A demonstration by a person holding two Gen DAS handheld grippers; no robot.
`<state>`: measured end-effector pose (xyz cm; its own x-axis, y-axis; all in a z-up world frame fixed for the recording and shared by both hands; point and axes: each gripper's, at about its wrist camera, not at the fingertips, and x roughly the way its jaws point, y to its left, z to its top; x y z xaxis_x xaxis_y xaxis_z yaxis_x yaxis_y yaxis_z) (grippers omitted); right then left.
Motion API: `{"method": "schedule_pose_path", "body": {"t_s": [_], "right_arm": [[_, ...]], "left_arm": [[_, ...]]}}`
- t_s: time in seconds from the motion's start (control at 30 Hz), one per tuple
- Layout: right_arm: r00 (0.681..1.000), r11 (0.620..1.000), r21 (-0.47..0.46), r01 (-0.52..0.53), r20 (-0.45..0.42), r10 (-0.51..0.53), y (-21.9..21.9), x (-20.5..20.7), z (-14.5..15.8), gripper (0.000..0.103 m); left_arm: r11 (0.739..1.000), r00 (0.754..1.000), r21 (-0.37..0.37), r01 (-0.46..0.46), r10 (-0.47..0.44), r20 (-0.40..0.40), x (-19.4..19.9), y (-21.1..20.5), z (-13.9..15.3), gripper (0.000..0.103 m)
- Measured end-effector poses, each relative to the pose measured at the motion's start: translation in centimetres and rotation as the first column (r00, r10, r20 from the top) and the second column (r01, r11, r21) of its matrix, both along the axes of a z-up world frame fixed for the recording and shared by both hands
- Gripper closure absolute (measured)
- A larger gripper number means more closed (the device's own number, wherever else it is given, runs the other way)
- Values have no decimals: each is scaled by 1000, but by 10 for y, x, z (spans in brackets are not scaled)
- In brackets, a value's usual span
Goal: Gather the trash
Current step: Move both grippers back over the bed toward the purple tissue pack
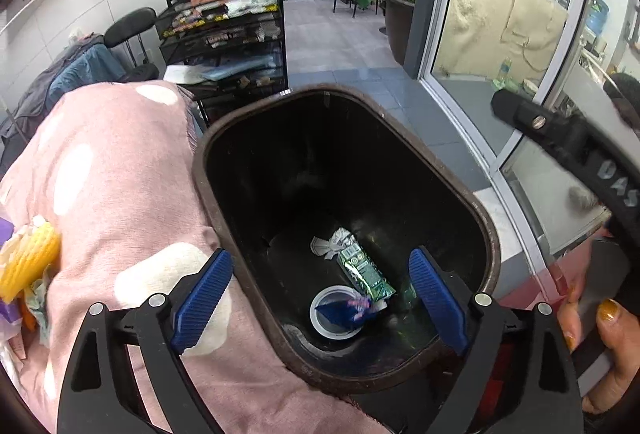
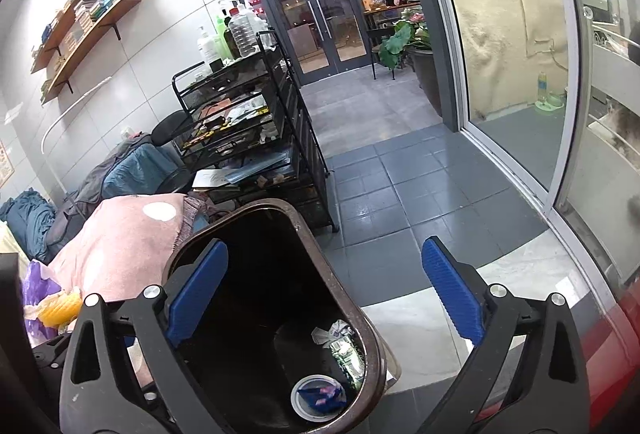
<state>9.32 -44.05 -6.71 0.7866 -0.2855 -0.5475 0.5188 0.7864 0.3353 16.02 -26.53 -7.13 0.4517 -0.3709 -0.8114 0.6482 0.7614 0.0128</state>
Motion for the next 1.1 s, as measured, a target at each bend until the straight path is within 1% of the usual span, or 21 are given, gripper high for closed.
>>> {"method": "schedule_pose_path", "body": {"t_s": [0.13, 0.27, 0.4, 0.47, 0.6, 0.73, 0.87, 1.03, 1.1], "right_arm": [[1000, 1000, 10, -15, -6, 15, 3, 4, -3, 6], [999, 998, 29, -51, -14, 51, 9, 10, -8, 6], [995, 994, 37, -100, -21, 101, 22, 18, -10, 6], [992, 991, 43, -125, -19, 126, 29, 22, -10, 6], [983, 983, 45, -181, -20, 182, 47, 30, -10, 6], [971, 970, 43, -239, -21, 240, 68, 36, -7, 6], [951, 951, 32, -307, -19, 307, 92, 43, -2, 6], [916, 916, 16, -401, -12, 401, 128, 51, 7, 6], [895, 895, 10, -446, -12, 446, 146, 55, 9, 6]], "left_arm": [[1000, 997, -23, -6, 8, 79, -12, 13, 16, 10], [997, 986, -74, -10, 22, 166, -30, 34, 34, 7], [994, 974, -110, -22, 46, 224, -40, 54, 45, 5], [993, 967, -115, -34, 62, 246, -44, 63, 48, 5], [987, 958, -136, -85, 118, 261, -47, 83, 48, 5], [975, 955, -159, -152, 187, 230, -42, 108, 46, 5], [959, 942, -179, -221, 258, 216, -38, 137, 46, 5], [933, 904, -183, -309, 348, 249, -38, 178, 48, 5], [921, 887, -180, -345, 382, 259, -39, 196, 48, 5]]}}
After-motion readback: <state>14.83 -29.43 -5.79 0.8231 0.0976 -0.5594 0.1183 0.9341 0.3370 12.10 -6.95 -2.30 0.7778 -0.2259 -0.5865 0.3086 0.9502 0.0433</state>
